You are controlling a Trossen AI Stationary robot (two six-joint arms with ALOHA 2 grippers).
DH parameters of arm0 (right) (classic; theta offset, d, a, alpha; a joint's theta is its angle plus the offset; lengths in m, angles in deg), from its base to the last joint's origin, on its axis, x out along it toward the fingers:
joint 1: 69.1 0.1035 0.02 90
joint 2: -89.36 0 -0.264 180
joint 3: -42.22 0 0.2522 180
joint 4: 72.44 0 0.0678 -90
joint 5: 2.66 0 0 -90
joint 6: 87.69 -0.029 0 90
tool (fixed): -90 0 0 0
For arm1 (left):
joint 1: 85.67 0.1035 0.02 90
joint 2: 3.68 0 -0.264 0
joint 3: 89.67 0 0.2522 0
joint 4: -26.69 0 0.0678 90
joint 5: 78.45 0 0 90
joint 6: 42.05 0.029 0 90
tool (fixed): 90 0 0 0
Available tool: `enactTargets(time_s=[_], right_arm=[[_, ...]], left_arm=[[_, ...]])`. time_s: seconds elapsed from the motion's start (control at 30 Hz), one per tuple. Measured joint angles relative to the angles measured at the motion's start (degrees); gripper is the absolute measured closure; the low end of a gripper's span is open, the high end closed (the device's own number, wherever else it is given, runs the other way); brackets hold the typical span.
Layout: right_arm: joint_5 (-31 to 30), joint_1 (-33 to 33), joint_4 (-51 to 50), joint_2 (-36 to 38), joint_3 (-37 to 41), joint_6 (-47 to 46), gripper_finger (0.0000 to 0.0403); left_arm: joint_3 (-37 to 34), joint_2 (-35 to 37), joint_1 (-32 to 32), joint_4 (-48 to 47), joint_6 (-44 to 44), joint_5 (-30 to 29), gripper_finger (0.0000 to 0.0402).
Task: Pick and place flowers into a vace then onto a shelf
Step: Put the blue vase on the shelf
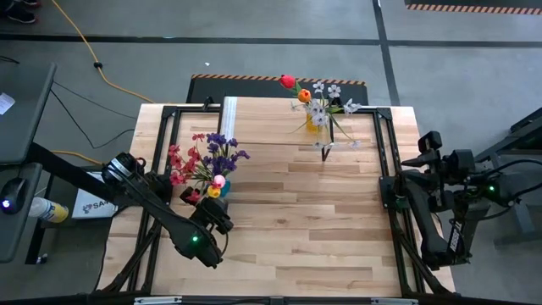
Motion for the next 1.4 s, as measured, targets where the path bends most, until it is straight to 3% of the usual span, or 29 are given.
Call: enactTargets(time_s=[0.37,0.8,1.4], right_arm=[[0.22,0.0,0.0,0.0,0.02,-1.09,0.0304],[0.46,0.02,0.0,0.0,0.02,-1.09,0.0304],[0.48,0.04,0.0,0.0,0.02,-1.09,0.0304]], left_arm=[[0.0,-0.02,1.1,1.14,-0.15,0.45,0.0011],[0.07,-0.04,2.62,1.61,-0.26,5.7,0.0011],[0.05,-0.07,2.62,3.48,2.67,3.22,0.0011]])
